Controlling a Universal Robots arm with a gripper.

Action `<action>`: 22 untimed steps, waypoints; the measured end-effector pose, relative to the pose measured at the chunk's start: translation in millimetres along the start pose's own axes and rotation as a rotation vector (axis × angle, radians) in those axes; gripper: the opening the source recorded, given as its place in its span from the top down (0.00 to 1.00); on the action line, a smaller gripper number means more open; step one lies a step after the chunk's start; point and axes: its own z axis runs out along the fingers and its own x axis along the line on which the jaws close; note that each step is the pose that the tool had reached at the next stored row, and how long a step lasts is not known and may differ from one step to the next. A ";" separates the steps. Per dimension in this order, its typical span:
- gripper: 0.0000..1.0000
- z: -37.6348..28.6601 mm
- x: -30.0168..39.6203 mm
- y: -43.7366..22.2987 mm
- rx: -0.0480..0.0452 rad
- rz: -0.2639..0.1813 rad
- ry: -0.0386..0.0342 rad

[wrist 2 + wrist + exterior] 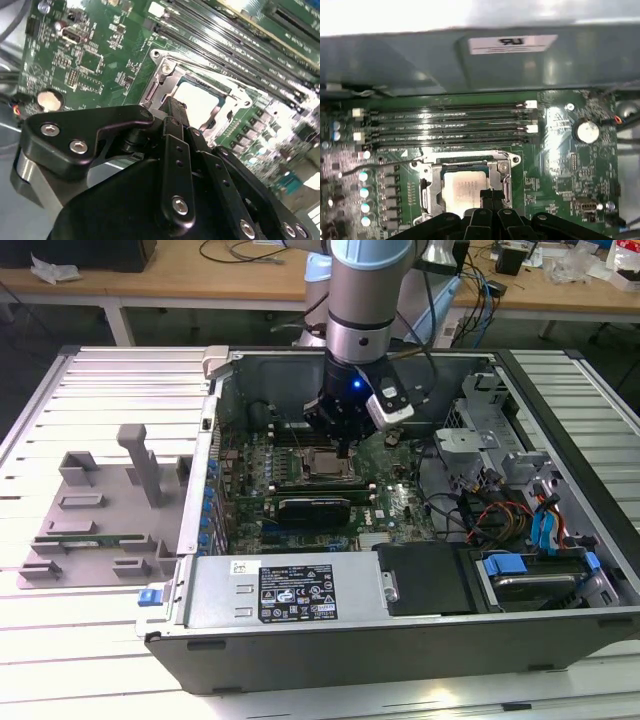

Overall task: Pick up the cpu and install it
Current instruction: 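Close the cpu cover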

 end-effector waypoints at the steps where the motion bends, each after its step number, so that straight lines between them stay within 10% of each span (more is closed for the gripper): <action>1: 0.89 0.6 0.0 0.0 0.0000 -0.033 -0.0003; 5: 0.89 2.3 3.9 -0.1 0.0014 -0.101 -0.0008; 14: 0.89 7.6 41.9 -0.5 0.0032 -0.104 -0.0076; 22: 0.89 19.8 49.9 -0.7 0.0039 -0.108 -0.0094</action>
